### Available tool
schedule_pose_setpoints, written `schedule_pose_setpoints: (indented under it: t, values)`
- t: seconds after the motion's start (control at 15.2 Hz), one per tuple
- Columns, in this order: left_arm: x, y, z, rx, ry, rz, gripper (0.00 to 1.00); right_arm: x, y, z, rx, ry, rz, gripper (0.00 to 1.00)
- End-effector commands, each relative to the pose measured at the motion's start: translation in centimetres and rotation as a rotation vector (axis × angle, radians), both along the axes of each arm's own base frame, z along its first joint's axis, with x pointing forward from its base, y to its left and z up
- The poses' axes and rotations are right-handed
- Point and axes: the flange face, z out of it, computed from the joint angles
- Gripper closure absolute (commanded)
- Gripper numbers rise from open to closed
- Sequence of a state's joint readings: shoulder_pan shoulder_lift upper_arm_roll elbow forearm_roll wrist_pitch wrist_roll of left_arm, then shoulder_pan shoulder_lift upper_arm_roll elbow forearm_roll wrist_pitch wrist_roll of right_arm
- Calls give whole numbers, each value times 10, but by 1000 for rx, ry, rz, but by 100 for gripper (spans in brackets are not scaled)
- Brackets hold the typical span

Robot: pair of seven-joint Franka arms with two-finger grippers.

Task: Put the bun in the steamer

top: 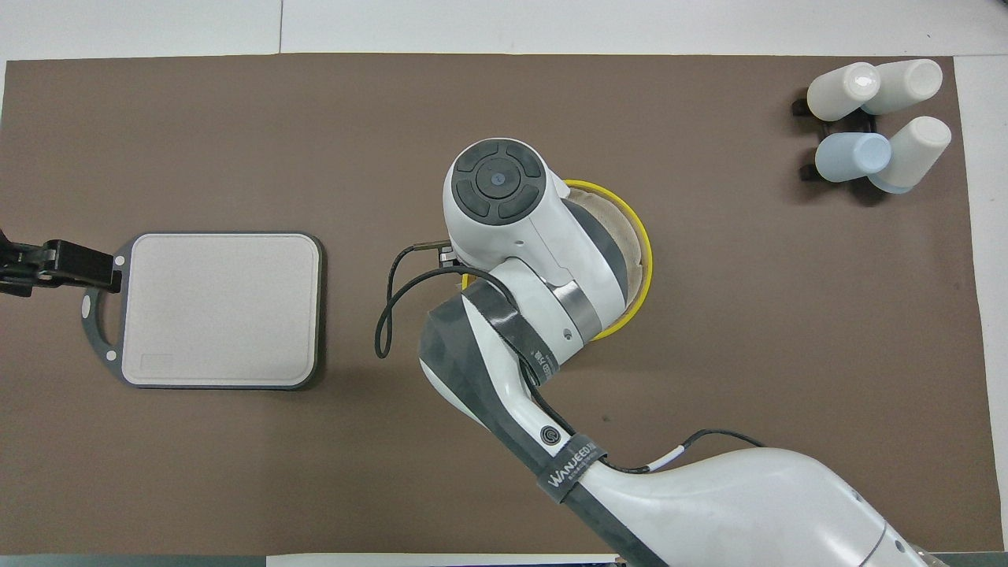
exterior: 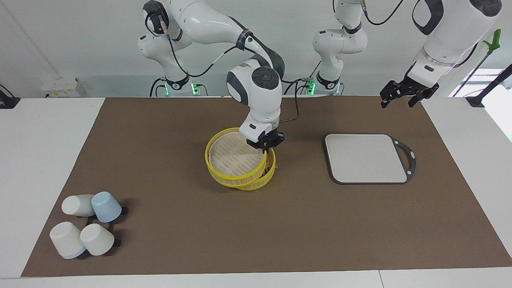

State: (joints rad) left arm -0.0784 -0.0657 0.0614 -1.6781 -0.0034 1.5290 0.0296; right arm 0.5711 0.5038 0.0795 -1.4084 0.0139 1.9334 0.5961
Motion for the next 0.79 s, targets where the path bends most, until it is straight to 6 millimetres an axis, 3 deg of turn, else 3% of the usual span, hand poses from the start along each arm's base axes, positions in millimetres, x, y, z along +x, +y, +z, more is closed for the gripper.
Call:
schedule_pose_setpoints:
  t: [0.0, 0.13, 0.46, 0.72]
  values:
    - [1, 2, 12, 22, 7, -18, 0, -24, 21, -8, 22, -11, -40, 100]
    - [4, 3, 6, 24, 28, -16, 0, -24, 20, -10, 27, -18, -46, 100]
    - [7, 5, 23, 21, -2, -14, 0, -23, 21, -14, 50, -36, -52, 100]
    - [10, -1, 16, 23, 13, -24, 0, -25, 19, -23, 77, -74, -56, 100]
